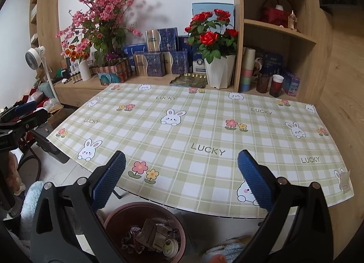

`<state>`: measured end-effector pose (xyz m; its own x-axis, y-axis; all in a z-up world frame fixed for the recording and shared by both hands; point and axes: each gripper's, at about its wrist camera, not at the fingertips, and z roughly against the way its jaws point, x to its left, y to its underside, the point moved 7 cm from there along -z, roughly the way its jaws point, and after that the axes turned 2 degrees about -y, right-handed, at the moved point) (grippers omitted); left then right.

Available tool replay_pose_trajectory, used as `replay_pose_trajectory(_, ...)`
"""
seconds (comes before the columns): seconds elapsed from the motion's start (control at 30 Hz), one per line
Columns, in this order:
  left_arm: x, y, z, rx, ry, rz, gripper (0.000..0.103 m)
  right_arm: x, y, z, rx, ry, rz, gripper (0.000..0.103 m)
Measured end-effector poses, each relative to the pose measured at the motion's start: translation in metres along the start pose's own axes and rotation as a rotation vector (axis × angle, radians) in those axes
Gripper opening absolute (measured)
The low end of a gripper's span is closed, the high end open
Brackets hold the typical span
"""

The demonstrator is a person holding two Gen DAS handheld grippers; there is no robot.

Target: Collect trash

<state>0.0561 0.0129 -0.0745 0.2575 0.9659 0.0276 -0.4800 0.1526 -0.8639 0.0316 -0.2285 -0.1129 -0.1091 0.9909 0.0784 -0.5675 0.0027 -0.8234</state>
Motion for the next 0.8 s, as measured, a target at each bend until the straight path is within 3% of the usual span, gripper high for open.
replay_pose_trajectory(0.8, -0.0004, -0.0014, 0.0036, 0.022, -0.054, -0.007, 0.097, -0.0043, -0.0075, 0.0106, -0.019, 0.007, -0.01, 0.097)
